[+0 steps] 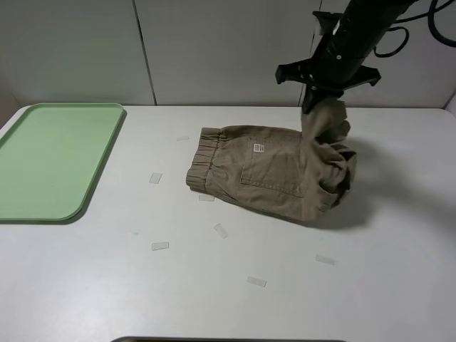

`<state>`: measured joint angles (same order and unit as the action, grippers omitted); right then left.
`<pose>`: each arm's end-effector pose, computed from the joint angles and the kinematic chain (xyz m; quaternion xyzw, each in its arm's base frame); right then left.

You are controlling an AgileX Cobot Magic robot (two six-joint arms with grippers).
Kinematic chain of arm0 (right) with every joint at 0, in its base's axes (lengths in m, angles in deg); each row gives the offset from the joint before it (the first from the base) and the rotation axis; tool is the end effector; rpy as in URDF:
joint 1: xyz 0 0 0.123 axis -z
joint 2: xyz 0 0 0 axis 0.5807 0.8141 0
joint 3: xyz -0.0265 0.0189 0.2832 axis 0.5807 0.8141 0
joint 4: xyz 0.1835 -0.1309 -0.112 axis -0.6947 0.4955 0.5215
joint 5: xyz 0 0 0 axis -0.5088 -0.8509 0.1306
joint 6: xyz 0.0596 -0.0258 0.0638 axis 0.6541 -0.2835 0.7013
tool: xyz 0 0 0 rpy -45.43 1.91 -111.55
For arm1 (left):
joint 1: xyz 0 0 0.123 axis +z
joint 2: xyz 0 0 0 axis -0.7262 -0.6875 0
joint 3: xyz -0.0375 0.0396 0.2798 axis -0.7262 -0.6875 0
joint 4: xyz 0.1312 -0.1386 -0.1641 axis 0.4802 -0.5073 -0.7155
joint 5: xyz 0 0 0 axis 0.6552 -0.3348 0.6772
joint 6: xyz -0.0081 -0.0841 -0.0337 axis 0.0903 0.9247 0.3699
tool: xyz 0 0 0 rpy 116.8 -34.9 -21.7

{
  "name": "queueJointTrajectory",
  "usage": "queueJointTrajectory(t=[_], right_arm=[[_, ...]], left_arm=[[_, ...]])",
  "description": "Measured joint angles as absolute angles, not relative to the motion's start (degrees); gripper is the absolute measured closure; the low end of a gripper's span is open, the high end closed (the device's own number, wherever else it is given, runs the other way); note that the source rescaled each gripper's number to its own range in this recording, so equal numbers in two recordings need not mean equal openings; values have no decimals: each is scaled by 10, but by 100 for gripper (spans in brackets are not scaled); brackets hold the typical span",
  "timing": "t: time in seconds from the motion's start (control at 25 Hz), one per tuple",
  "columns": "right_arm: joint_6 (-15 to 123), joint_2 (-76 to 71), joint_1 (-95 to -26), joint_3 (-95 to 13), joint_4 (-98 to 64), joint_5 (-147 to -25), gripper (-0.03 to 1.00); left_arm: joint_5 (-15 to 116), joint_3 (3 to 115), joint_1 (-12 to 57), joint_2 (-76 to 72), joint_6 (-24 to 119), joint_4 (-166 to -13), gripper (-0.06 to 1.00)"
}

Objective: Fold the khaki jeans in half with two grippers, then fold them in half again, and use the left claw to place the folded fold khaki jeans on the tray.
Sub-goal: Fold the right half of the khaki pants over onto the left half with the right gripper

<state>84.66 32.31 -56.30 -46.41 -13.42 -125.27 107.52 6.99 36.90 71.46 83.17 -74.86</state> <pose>0.3785 0.1497 0.2432 -0.0902 0.9731 0.0857 0.1939 -0.0034 0.0019 0.2710 0.0575 0.8571 -0.0438 0.5100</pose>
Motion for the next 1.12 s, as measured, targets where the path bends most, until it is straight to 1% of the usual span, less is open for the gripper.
queueJointTrajectory(t=[0.16, 0.4, 0.76, 0.8, 0.88, 1.0, 1.08, 1.12], right_arm=[[851, 335, -596, -464, -174, -1200, 96], [854, 374, -633, -464, -212, -1164, 96], [853, 395, -653, -464, -224, -1131, 96], [846, 396, -654, -464, -230, -1127, 92], [826, 396, -658, -464, -246, -1117, 78], [777, 396, -666, -464, -285, -1100, 41], [734, 396, -675, -464, -310, -1083, 24], [718, 396, -679, -464, -319, -1075, 18]], left_arm=[[1075, 70, 369, 715, 832, -726, -5], [1075, 70, 369, 715, 832, -694, -5], [1075, 70, 369, 715, 832, -690, -5], [1075, 70, 369, 715, 832, -686, -5], [1075, 70, 369, 715, 832, -677, -5], [1075, 70, 369, 715, 832, -668, -5], [1075, 70, 369, 715, 832, -665, -5], [1075, 70, 369, 715, 832, -664, -5]])
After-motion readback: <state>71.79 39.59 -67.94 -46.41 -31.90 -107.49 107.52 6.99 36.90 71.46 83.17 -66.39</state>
